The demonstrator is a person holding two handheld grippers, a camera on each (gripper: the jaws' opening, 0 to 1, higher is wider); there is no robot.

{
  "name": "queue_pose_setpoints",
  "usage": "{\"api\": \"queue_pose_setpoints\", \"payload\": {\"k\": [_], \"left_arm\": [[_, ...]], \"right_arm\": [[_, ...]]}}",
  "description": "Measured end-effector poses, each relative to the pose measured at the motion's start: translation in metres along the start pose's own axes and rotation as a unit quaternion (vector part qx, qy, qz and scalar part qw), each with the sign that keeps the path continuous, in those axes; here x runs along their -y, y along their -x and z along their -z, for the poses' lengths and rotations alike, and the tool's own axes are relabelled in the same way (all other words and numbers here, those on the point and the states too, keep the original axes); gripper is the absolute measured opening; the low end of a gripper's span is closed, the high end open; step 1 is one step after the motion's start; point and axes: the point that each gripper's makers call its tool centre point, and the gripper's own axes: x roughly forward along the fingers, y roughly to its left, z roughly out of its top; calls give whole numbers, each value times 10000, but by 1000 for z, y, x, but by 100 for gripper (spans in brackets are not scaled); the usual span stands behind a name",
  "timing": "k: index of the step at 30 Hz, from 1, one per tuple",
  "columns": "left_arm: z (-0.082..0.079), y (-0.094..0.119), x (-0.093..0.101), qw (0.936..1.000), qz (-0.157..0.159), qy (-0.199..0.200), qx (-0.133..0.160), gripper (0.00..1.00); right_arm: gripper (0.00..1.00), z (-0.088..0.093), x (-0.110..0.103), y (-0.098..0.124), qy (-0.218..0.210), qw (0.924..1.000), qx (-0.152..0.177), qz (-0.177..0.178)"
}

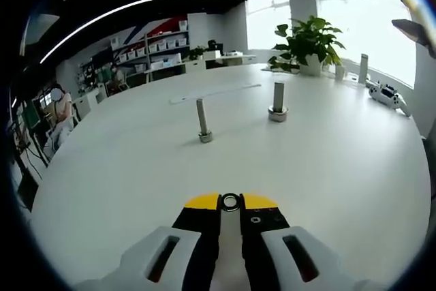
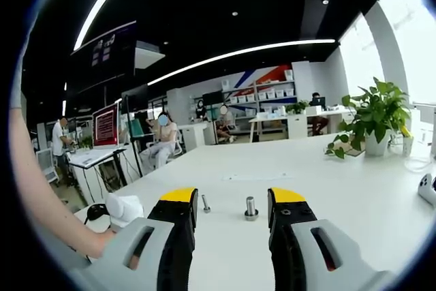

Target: Place the washer onto the threaded stud by aligning its center hole with the stud, sliding it down to the base, and recovering from edge contact or off-axis alignment until the washer reaches the visible bottom stop.

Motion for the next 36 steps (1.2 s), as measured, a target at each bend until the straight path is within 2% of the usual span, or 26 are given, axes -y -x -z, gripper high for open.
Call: {"api": "queue_pose_setpoints", "payload": {"k": [8,18,25,36], "left_arm": [[1,-1,-3,10000,-16,34,3,8],[-9,4,-5,10000,-39,4,84,8],[-28,10,-10,9998,-51,-29,210,8],[-72,12,-14,9990,-10,-104,442,8]], "right_arm": [[43,-1,-1,0,-2,10000,8,-6],[43,0,-1,-1,-10,10000,2,-19],[43,1,-1,-1,-9,10000,-6,-31],[43,0,-1,-1,-15,10000,9,-27]]}}
